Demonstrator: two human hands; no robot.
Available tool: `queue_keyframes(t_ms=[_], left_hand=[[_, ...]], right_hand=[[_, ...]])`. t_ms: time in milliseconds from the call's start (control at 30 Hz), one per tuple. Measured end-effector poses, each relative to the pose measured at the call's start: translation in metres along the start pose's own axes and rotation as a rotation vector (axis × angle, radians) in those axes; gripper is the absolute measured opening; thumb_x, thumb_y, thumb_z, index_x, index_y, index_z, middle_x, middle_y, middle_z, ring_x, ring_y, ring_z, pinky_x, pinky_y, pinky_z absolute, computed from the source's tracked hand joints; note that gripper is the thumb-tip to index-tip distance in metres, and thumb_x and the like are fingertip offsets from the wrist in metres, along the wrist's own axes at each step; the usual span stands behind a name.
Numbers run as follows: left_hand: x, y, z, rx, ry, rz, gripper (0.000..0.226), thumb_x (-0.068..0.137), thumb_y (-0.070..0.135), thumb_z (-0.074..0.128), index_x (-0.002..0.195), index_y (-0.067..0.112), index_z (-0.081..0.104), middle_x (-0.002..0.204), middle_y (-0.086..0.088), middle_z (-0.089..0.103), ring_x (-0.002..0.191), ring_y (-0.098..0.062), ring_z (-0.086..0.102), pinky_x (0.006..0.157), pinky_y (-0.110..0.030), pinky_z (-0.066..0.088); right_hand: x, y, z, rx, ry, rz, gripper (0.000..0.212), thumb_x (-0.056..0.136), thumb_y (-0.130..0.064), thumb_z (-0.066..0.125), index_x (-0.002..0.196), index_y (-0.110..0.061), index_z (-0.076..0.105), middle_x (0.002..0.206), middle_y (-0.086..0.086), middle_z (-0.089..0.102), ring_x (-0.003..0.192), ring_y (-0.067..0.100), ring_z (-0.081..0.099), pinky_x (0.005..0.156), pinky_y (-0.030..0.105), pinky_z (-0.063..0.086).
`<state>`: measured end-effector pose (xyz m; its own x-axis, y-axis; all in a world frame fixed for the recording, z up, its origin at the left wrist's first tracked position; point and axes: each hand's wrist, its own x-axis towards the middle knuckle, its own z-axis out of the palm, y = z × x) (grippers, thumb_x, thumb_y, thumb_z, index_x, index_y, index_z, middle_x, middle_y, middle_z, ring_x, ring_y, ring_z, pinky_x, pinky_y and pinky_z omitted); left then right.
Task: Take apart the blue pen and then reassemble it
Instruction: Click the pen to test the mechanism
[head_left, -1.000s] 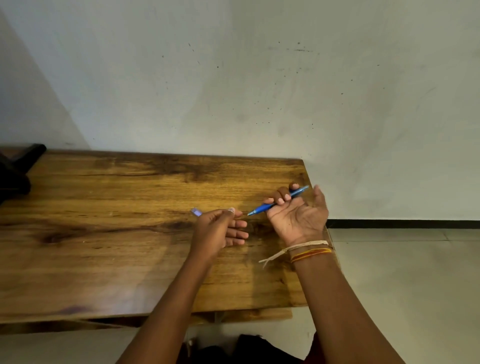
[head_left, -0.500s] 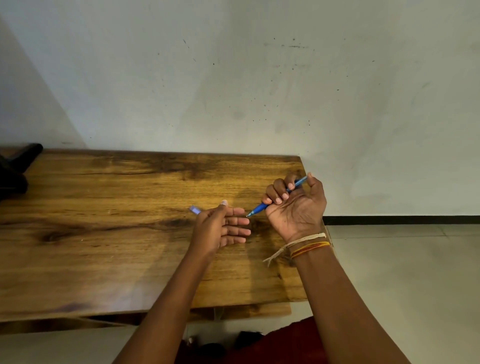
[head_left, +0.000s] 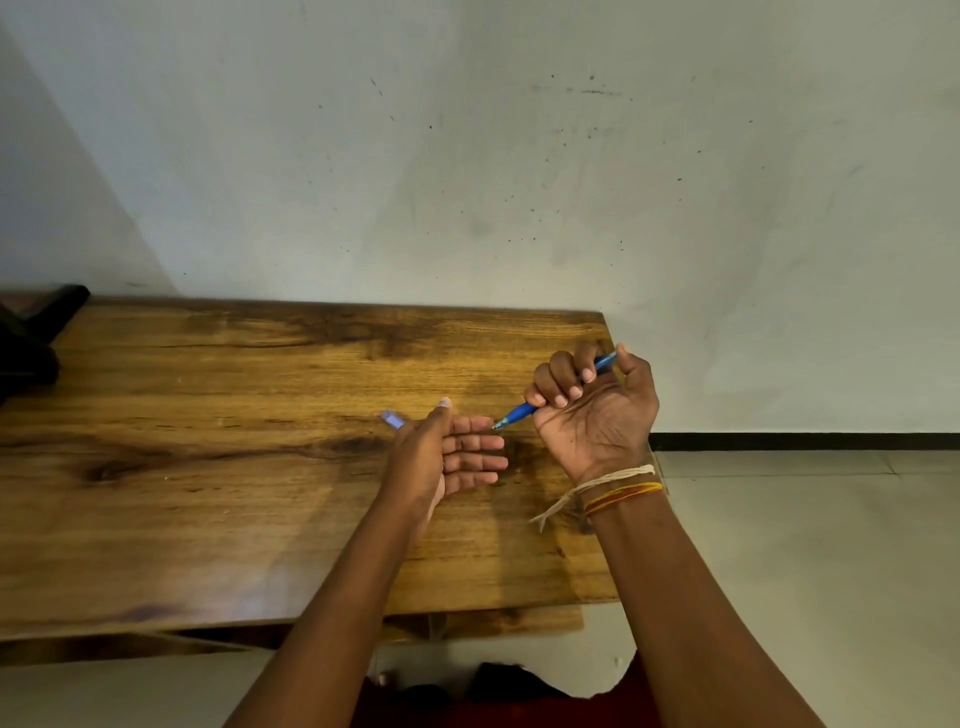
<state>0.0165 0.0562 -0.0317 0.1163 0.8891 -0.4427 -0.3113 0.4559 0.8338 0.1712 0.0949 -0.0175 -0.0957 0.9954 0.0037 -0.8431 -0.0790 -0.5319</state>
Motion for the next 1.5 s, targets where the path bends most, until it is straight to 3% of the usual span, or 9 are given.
queue_keyframes(t_ms=[600,900,1100,1300,1500], left_hand=[[0.0,0.001,0.003,0.034,-0.052,-0.048,0.059,0.102,0.041,0.023,0.097,-0.001,0.065,0.088,-0.021,0.07,0.061,-0.022,0.072,0.054,-0.027,0.057],[0.0,0.0,0.002,0.068,-0.065,-0.048,0.061,0.102,0.041,0.022,0.107,-0.004,0.063,0.097,-0.026,0.069,0.066,-0.025,0.072,0.054,-0.027,0.058],[0.001,-0.001,0.002,0.081,-0.057,-0.055,0.061,0.102,0.041,0.022,0.107,-0.004,0.063,0.097,-0.026,0.069,0.067,-0.025,0.072,0.054,-0.027,0.058],[0.001,-0.001,0.003,0.088,-0.05,-0.057,0.061,0.102,0.041,0.022,0.104,-0.002,0.064,0.095,-0.025,0.07,0.067,-0.025,0.072,0.054,-0.026,0.058],[0.001,-0.001,0.004,0.064,-0.036,-0.068,0.061,0.102,0.041,0.023,0.104,-0.004,0.064,0.092,-0.024,0.07,0.066,-0.025,0.072,0.053,-0.027,0.057]], right_hand=[[-0.001,-0.004,0.0,-0.034,-0.009,0.001,0.042,0.09,-0.041,0.029,0.06,-0.014,0.037,0.049,0.0,0.033,0.047,0.014,0.029,0.053,0.029,0.027],[0.0,-0.004,0.008,-0.122,-0.01,0.002,0.042,0.091,-0.041,0.03,0.06,-0.013,0.036,0.049,-0.001,0.031,0.047,0.014,0.026,0.053,0.031,0.023],[-0.001,-0.003,0.012,-0.161,0.029,0.006,0.052,0.091,-0.058,0.033,0.065,-0.013,0.039,0.052,-0.001,0.032,0.05,0.014,0.025,0.055,0.031,0.023],[-0.003,0.0,0.014,-0.291,0.189,-0.074,0.036,0.085,-0.047,0.044,0.069,-0.015,0.044,0.059,0.0,0.032,0.055,0.014,0.029,0.059,0.03,0.029],[-0.004,0.002,0.022,-0.367,0.179,-0.051,0.042,0.084,-0.055,0.039,0.072,-0.014,0.045,0.061,0.0,0.033,0.055,0.013,0.032,0.059,0.029,0.03]])
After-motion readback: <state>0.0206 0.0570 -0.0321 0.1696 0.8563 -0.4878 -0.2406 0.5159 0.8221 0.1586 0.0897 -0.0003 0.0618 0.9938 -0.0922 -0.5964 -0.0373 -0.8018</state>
